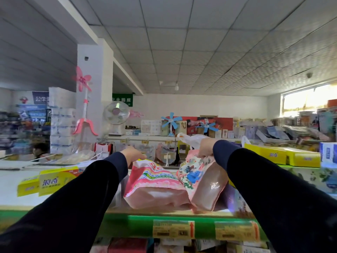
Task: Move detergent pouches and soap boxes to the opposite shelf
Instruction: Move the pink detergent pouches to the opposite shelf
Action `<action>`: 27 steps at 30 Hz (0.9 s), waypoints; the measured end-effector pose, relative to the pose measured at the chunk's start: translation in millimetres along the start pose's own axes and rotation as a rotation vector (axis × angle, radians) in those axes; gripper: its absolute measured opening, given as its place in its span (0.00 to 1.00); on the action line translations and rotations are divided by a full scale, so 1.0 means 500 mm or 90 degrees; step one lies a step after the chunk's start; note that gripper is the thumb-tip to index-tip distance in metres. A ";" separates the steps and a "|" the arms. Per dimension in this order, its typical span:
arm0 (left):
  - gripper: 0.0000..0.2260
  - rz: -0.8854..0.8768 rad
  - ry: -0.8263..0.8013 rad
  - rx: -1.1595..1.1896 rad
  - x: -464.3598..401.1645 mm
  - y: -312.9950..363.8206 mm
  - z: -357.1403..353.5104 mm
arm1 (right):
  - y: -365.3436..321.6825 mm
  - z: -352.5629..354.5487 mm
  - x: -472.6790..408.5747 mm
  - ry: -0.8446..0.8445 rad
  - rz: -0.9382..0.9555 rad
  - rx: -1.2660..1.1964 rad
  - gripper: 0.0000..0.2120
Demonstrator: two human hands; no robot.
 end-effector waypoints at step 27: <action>0.13 -0.280 0.157 0.639 0.168 -0.051 0.179 | -0.038 -0.053 0.156 0.495 0.177 -0.877 0.05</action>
Point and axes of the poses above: each hand's wrist, its own x-axis away from the middle knuckle, its own z-axis out of the back of the hand, y = z × x, the point moved 6 cm from there along -x, towards the middle knuckle, and after that the axes turned 13 degrees about -x, right-handed, at the moved point
